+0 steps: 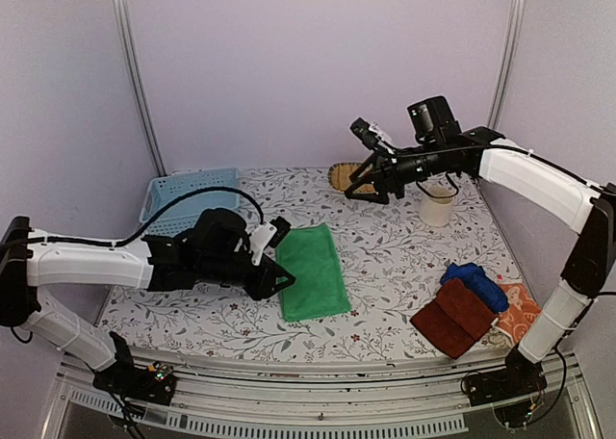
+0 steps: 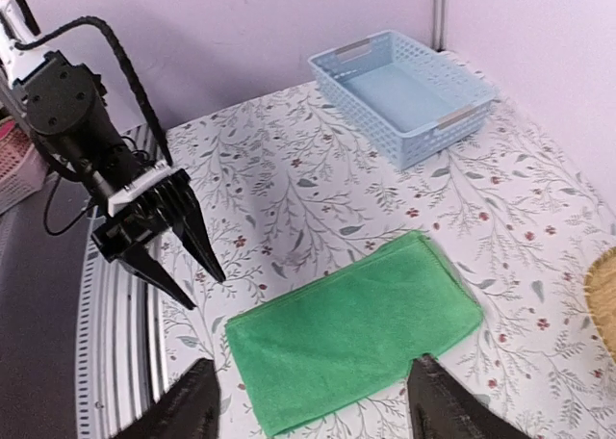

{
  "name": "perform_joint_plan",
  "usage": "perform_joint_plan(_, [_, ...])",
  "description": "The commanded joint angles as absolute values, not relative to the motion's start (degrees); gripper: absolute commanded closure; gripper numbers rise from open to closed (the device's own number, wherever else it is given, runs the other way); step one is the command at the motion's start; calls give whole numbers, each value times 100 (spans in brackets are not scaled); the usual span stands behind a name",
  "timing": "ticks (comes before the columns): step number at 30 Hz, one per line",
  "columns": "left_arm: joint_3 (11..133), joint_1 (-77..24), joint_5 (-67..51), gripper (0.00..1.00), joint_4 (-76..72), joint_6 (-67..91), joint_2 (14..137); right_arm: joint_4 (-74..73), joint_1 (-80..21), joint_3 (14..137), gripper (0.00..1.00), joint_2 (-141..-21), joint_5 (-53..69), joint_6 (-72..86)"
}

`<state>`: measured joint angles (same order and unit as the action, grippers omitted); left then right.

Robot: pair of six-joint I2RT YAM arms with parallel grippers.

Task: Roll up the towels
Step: Smooth out the towel at the center of the board, then pick up the towel from the center of the board.

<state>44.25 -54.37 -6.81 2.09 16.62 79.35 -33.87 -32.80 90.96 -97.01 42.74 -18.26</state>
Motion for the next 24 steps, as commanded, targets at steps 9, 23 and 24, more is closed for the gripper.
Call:
perform_joint_plan(9, [3904,-5100,1390,14,-615,1157,7226,-2862,-3322,7445,8,-8636,4079,-3713])
perform_joint_plan(23, [3767,-5069,1225,24,-77,2396,7159,-1880,-5338,6417,63,-9893,1911,-4801])
perform_joint_plan(24, [3778,-5075,1177,25,-88,2429,7187,-1801,-5386,6408,63,-9982,1855,-4812])
